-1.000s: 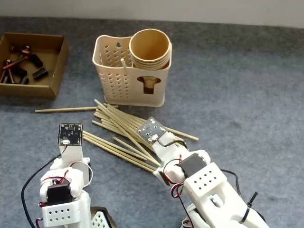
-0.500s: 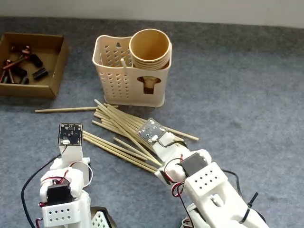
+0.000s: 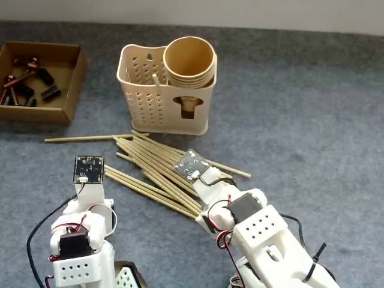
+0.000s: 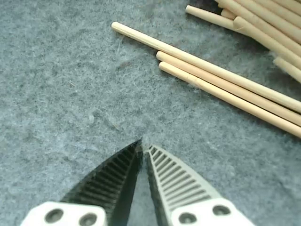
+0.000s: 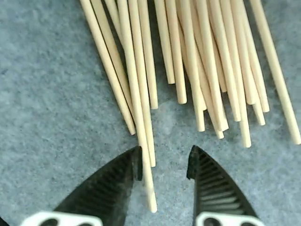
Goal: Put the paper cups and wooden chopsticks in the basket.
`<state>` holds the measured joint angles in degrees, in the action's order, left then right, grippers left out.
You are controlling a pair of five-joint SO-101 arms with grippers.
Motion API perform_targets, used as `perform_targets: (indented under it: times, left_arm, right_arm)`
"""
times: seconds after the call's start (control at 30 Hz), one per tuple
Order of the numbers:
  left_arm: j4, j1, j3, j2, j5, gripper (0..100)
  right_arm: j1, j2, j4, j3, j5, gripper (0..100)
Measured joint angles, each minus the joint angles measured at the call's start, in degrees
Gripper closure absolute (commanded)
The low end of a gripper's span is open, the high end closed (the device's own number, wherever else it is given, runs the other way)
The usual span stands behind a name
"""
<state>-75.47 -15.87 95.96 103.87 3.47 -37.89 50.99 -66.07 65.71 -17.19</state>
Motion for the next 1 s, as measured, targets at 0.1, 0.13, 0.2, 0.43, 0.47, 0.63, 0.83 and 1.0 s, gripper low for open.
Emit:
perform_targets:
  times: [0.1, 0.13, 0.2, 0.43, 0.47, 0.63, 0.83, 1.0]
  left_arm:
    - [0.0, 0.0, 0.0, 0.0, 0.0, 100]
    - [0.0, 0.0, 0.0, 0.0, 0.0, 100]
    - [0.0, 0.0, 0.0, 0.0, 0.0, 100]
    - [0.0, 0.0, 0.0, 0.0, 0.0, 100]
    - [0.0, 0.0, 0.0, 0.0, 0.0, 100]
    - [0.0, 0.0, 0.0, 0.0, 0.0, 100]
    - [0.0, 0.0, 0.0, 0.0, 0.0, 100]
    - [0.0, 0.0, 0.0, 0.0, 0.0, 100]
  right_arm:
    - [0.0, -1.3, 1.0, -1.8, 0.0, 83.5]
    - [0.0, -2.5, 1.1, -2.4, 0.0, 83.5]
    - [0.0, -5.7, 1.3, -4.4, 0.0, 83.6]
    - [-3.3, -14.9, 1.8, -12.5, 2.1, 83.6]
    - [-3.9, -15.3, 1.8, -13.2, 2.1, 83.6]
    - [-4.7, -16.1, 2.7, -14.5, 2.9, 83.6]
    - [-4.7, -16.3, 8.6, -11.1, 5.7, 83.6]
    - [-4.7, -16.3, 11.1, -8.4, 6.1, 83.6]
